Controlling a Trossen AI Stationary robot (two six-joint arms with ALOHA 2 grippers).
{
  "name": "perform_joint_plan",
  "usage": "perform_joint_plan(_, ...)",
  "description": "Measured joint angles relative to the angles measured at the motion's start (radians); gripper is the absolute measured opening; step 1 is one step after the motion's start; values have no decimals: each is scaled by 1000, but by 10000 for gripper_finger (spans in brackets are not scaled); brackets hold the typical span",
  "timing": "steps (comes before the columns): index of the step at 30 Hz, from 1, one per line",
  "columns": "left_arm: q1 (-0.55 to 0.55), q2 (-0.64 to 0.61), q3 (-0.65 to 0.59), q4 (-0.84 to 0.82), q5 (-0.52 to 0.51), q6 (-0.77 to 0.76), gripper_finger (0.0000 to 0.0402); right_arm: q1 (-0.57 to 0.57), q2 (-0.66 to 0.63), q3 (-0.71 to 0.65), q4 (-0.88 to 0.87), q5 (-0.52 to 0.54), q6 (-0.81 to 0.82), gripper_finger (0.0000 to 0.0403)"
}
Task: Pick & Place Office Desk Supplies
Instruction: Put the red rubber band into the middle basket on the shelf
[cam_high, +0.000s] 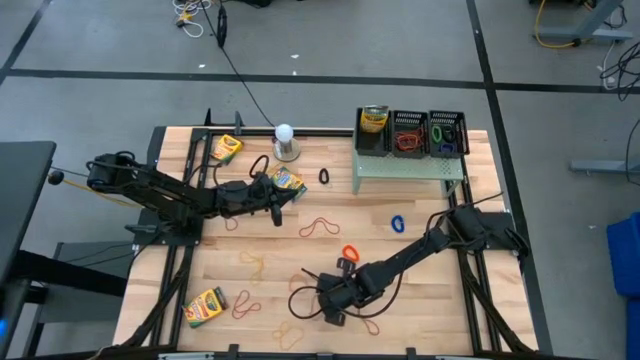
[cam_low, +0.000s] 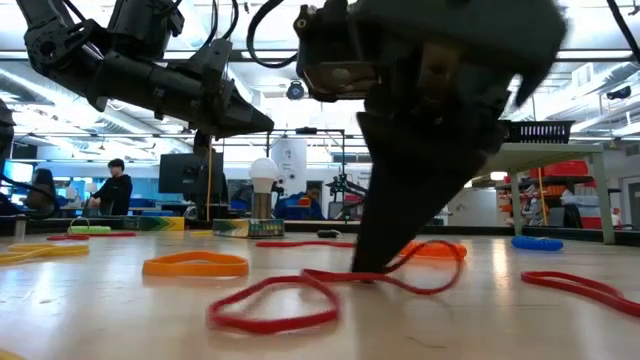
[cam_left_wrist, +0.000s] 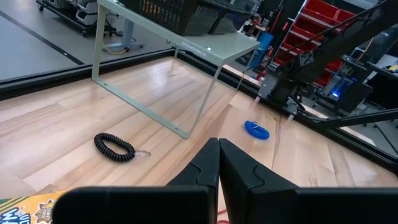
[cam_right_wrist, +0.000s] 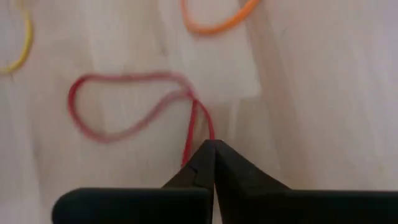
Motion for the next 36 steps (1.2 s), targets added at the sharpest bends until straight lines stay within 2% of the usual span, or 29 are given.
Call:
perform_joint_plan(9, 0, 0, 0, 84, 0, -24, 10, 1, 1, 117, -232, -28, 5, 5)
perform_joint_plan(16, 0, 0, 0, 82, 0, -54, 10, 19, 0, 228, -400, -39, 0, 2)
perform_joint_plan(27, 2, 0, 5, 103, 4, -47, 10, 6, -3, 514, -848, 134, -24, 1)
perform_joint_plan(29, 2, 0, 5, 111, 34, -36, 8, -13, -14, 560, -930, 177, -53, 1)
perform_joint_plan(32, 0, 0, 5, 133, 88, -5, 5, -58, -62, 586, -1010, 264, -113, 1)
perform_joint_plan(36, 0, 0, 5, 165, 97, 8, 5, -137, -195, 572, -1033, 374, -255, 1)
